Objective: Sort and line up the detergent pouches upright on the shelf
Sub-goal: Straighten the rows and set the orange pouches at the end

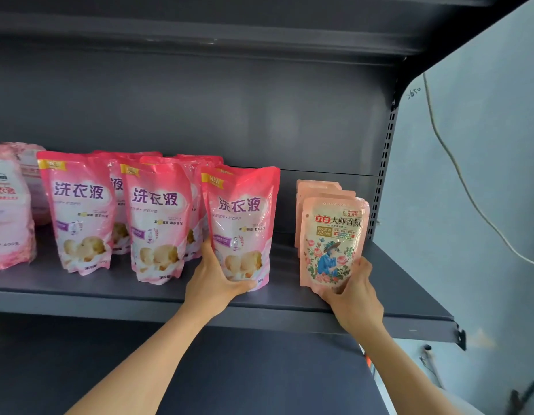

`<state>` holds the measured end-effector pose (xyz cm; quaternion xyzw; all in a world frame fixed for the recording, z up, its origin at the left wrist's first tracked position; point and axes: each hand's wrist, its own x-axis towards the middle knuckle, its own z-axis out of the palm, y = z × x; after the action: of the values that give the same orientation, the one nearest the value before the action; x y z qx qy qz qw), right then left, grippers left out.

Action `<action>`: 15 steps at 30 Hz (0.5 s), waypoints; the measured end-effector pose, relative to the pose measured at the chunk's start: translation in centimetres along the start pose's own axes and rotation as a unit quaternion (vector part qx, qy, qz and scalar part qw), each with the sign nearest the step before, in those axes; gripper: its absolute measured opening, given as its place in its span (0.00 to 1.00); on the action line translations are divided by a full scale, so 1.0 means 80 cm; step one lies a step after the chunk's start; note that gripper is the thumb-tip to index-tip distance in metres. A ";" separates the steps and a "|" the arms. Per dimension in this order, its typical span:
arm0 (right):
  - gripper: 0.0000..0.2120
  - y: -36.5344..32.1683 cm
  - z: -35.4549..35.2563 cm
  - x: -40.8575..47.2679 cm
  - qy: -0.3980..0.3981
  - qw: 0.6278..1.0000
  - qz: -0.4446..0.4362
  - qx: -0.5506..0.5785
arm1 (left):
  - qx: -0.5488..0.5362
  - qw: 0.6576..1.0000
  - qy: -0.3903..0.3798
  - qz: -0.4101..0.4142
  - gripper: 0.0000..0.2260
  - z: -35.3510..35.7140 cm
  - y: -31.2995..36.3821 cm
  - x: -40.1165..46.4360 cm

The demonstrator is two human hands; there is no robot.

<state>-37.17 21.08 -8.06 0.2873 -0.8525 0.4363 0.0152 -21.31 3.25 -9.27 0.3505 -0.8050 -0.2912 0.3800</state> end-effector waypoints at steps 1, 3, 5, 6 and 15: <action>0.32 0.000 0.000 0.000 -0.003 1.000 -0.002 -0.002 | 0.002 1.000 0.009 0.005 0.56 0.000 0.002 -0.003; 0.32 0.001 -0.003 0.002 -0.014 1.000 -0.003 -0.002 | 0.000 0.999 0.051 0.015 0.58 0.003 0.006 -0.014; 0.33 0.002 -0.007 0.006 -0.036 0.999 -0.001 0.022 | 0.010 0.993 0.109 0.048 0.59 0.006 0.009 -0.026; 0.34 0.002 -0.009 0.009 -0.048 0.998 0.001 0.044 | 0.022 0.988 0.131 0.073 0.57 0.007 0.011 -0.032; 0.22 0.000 -0.027 0.021 -0.089 0.993 0.008 0.083 | 0.030 0.968 0.075 0.239 0.31 0.029 0.070 -0.054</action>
<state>-39.10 21.91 -6.24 0.3186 -0.8137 0.4782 -0.0879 -23.16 10.39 -8.15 0.1800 -0.8432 -0.1402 0.4867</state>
